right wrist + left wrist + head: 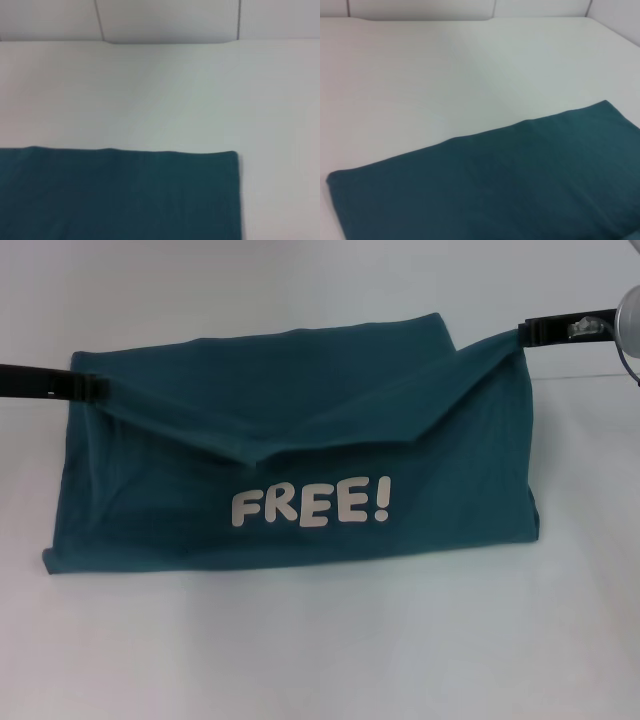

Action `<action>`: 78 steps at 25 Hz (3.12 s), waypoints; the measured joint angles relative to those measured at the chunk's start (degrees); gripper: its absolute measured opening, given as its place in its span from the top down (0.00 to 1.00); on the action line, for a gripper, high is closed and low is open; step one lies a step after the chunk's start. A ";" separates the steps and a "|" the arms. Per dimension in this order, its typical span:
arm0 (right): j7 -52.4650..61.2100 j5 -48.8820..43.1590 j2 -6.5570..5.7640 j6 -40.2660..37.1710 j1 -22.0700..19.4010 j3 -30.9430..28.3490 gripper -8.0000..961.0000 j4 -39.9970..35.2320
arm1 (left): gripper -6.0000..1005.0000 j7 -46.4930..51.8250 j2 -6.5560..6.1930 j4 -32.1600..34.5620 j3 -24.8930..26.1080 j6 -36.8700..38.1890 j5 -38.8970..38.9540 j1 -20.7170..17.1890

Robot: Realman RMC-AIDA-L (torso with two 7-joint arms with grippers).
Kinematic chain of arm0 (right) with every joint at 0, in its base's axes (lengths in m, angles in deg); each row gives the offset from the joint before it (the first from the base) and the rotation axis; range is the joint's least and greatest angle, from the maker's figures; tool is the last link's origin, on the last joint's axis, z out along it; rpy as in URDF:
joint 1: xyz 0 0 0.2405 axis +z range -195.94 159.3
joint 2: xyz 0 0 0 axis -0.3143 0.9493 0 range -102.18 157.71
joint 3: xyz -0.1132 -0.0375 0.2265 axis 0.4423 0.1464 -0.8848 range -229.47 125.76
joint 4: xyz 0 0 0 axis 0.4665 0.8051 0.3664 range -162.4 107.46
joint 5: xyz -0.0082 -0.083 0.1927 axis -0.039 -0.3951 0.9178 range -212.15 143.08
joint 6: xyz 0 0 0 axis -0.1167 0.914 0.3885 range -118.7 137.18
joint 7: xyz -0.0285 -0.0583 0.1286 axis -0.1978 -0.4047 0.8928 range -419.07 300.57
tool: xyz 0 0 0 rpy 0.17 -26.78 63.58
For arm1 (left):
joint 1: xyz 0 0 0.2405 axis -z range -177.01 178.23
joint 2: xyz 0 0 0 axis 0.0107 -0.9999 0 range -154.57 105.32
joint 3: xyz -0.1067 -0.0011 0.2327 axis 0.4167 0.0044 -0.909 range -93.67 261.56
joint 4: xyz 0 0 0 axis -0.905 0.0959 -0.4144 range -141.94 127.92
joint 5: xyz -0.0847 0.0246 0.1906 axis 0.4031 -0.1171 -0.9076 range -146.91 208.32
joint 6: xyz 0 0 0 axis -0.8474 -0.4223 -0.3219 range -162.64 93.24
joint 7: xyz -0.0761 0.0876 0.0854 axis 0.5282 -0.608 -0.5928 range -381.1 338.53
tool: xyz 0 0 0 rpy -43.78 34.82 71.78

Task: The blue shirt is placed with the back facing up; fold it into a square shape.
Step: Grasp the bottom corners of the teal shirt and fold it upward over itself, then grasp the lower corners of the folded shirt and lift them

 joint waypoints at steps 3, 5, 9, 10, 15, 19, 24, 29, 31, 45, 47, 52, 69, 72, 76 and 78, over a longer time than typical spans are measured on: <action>-0.16 0.00 0.00 2.59 0.03 -0.15 0.98 1.55 | 0.93 -0.61 0.11 -0.88 -0.12 -2.15 0.04 -0.09; -0.28 0.00 -0.02 3.34 0.10 -0.07 0.98 1.90 | 0.92 -1.06 0.18 -1.49 -0.35 -3.89 0.07 -0.15; -1.37 0.00 0.03 5.65 0.68 0.20 0.98 3.72 | 0.92 -1.57 0.23 -2.54 -0.66 -6.52 0.08 -0.17; -1.73 0.00 0.07 6.21 0.83 0.34 0.98 4.16 | 0.92 -1.78 0.30 -2.73 -0.67 -7.01 0.08 -0.17; -1.89 -0.06 0.22 10.95 1.12 2.39 0.97 7.08 | 0.92 -2.29 0.74 -4.44 -1.26 -10.82 -0.36 -0.18; -2.05 -0.08 0.27 13.14 1.41 2.47 0.97 8.84 | 0.92 -2.70 1.25 -5.40 -2.28 -13.96 -0.38 -0.38; -2.16 -0.09 0.64 15.86 1.68 3.98 0.97 10.74 | 0.92 -3.01 2.72 -5.53 -3.25 -18.28 -0.54 -0.83; -2.19 0.00 0.91 17.29 1.84 5.44 0.97 11.64 | 0.92 -3.17 3.66 -6.56 -5.42 -21.66 -0.61 -1.13; -2.18 0.09 0.94 17.33 1.90 5.43 0.97 11.65 | 0.92 -3.01 3.79 -7.14 -5.68 -22.61 -0.68 -1.14; -1.52 0.36 1.27 18.96 2.45 4.91 0.64 12.21 | 0.78 -2.64 3.87 -8.49 -5.67 -26.71 -0.65 -1.27; -1.51 0.36 1.33 18.97 2.47 4.90 0.57 12.21 | 0.69 -2.76 3.90 -8.49 -5.68 -26.73 -0.76 -1.11; -1.49 0.36 1.44 18.85 2.03 4.65 0.33 12.09 | 0.45 -2.76 3.86 -8.43 -5.63 -26.45 -0.35 -1.17; -1.47 0.07 1.42 -3.14 -4.01 1.57 0.08 -4.72 | 0.07 -2.70 1.74 4.15 -4.23 0.34 7.20 -9.32; -1.46 -0.12 0.97 -7.50 -4.29 1.57 0.11 -5.56 | 0.07 -2.82 1.65 4.74 -4.15 1.89 7.20 -10.53; -0.92 -2.10 -0.13 -14.42 -3.85 1.45 0.24 -5.43 | 0.07 -2.84 1.69 4.96 -3.54 2.62 7.06 -11.52; 0.07 -4.65 -0.21 -15.12 -3.60 1.46 0.30 -5.28 | 0.08 -2.85 1.69 4.82 -3.09 2.88 6.94 -11.65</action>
